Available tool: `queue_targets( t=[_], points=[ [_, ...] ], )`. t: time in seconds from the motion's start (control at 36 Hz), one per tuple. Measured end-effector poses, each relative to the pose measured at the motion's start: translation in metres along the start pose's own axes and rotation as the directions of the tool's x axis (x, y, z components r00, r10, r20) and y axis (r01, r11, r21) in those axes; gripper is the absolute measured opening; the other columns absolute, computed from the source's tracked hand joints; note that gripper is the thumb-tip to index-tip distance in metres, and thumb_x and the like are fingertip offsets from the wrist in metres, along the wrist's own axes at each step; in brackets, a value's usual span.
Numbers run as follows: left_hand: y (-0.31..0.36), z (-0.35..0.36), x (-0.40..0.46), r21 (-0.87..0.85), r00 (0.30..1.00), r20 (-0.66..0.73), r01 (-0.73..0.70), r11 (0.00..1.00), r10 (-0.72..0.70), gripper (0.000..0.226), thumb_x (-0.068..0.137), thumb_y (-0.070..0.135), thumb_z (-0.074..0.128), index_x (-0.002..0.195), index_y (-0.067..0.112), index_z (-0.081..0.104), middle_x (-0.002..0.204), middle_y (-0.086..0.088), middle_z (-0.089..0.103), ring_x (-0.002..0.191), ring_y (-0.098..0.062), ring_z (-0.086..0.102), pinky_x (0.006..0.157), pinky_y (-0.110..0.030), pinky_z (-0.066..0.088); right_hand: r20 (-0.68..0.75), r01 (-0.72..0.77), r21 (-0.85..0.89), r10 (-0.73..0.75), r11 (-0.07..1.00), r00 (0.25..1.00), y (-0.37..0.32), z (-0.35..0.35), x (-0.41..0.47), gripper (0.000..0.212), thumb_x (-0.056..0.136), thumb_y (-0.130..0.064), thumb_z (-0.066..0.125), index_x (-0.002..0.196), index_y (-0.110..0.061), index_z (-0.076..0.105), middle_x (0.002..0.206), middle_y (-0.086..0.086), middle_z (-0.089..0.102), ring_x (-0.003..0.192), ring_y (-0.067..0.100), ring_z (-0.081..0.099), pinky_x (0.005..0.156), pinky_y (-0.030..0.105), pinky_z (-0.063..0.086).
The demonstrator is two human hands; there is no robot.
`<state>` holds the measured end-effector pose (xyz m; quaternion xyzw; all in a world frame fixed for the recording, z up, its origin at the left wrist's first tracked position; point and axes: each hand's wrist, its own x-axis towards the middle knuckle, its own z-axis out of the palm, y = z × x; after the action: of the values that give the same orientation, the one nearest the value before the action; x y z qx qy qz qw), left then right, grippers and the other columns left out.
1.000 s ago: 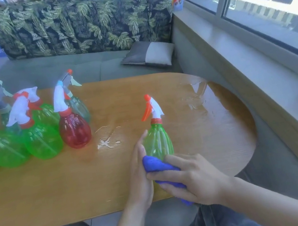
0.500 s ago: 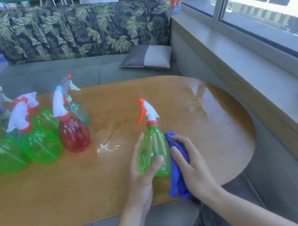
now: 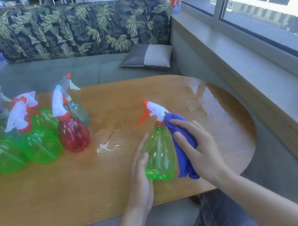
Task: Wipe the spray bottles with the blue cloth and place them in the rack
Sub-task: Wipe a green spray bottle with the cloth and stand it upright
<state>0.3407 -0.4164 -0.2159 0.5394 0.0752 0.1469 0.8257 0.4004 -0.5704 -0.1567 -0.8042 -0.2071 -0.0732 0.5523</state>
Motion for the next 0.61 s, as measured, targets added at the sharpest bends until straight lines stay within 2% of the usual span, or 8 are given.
queue_targets(
  t=[0.11,0.17,0.28,0.33,0.42,0.47,0.56,0.61],
  points=[
    [0.0,0.001,0.001,-0.011,1.0,-0.014,0.007,1.0,-0.007,0.047,0.101,0.03,0.05,0.143,0.037,0.068,0.156,0.003,0.061,0.15,-0.021,0.051,0.128,-0.06,0.031,0.063,0.055,-0.189,-0.044,0.98,0.997,0.003,0.013,0.003,0.035,0.105,-0.05,0.05,0.135,-0.04,0.065,0.1,-0.017,0.053,0.091,0.01,0.062,0.081,0.033,0.053],
    [0.0,0.001,0.001,0.0,1.0,-0.03,0.005,1.0,-0.005,0.046,0.1,0.033,0.051,0.143,0.041,0.068,0.157,0.005,0.06,0.152,-0.021,0.048,0.13,-0.06,0.028,0.087,0.1,-0.229,-0.082,0.968,0.993,0.006,0.02,-0.005,0.04,0.105,-0.054,0.044,0.137,-0.04,0.063,0.099,-0.016,0.051,0.085,0.011,0.06,0.077,0.035,0.054],
    [-0.001,-0.002,0.002,-0.009,0.998,-0.058,0.013,1.0,-0.014,0.047,0.101,0.031,0.049,0.144,0.039,0.068,0.157,0.004,0.06,0.152,-0.022,0.049,0.13,-0.059,0.028,0.158,0.275,-0.267,-0.24,0.923,0.958,0.008,0.02,-0.021,0.04,0.108,-0.05,0.043,0.14,-0.035,0.062,0.098,-0.014,0.047,0.078,0.008,0.055,0.07,0.031,0.052],
    [-0.001,-0.003,0.002,-0.002,0.998,-0.06,0.02,1.0,-0.02,0.047,0.101,0.031,0.049,0.144,0.038,0.067,0.157,0.003,0.06,0.152,-0.023,0.049,0.13,-0.06,0.029,0.209,0.367,-0.294,-0.316,0.882,0.925,0.01,0.017,-0.027,0.038,0.11,-0.046,0.045,0.141,-0.032,0.061,0.097,-0.018,0.039,0.078,0.001,0.046,0.068,0.028,0.049],
    [-0.002,-0.004,0.002,0.009,0.998,-0.053,0.038,0.999,-0.038,0.047,0.101,0.033,0.05,0.145,0.038,0.066,0.157,0.002,0.06,0.151,-0.026,0.05,0.128,-0.062,0.03,0.293,0.488,-0.34,-0.402,0.804,0.867,0.014,0.007,-0.033,0.036,0.11,-0.039,0.048,0.142,-0.029,0.062,0.098,-0.017,0.033,0.081,0.001,0.035,0.064,0.029,0.047],
    [-0.001,-0.004,0.001,0.019,0.998,-0.046,0.043,0.999,-0.042,0.05,0.098,0.038,0.054,0.147,0.038,0.065,0.158,-0.001,0.059,0.152,-0.031,0.049,0.128,-0.065,0.029,0.371,0.569,-0.342,-0.449,0.748,0.813,0.013,-0.001,-0.034,0.035,0.11,-0.038,0.049,0.14,-0.027,0.064,0.098,-0.012,0.039,0.082,0.006,0.036,0.063,0.029,0.046],
    [0.001,-0.003,-0.001,-0.009,0.998,-0.042,0.047,0.999,-0.047,0.054,0.095,0.045,0.058,0.149,0.035,0.063,0.159,-0.003,0.058,0.152,-0.033,0.048,0.128,-0.067,0.029,0.512,0.704,-0.328,-0.508,0.63,0.693,0.012,-0.01,-0.034,0.032,0.11,-0.039,0.05,0.136,-0.03,0.067,0.1,-0.004,0.053,0.082,0.015,0.049,0.06,0.03,0.048],
    [0.003,-0.001,-0.004,-0.033,0.999,-0.037,0.035,0.999,-0.036,0.052,0.098,0.046,0.064,0.149,0.035,0.063,0.158,-0.003,0.059,0.151,-0.032,0.05,0.127,-0.067,0.029,0.497,0.716,-0.351,-0.528,0.603,0.688,0.01,-0.014,-0.031,0.031,0.11,-0.041,0.051,0.132,-0.032,0.07,0.101,-0.002,0.057,0.083,0.015,0.053,0.061,0.028,0.048]
  ],
)
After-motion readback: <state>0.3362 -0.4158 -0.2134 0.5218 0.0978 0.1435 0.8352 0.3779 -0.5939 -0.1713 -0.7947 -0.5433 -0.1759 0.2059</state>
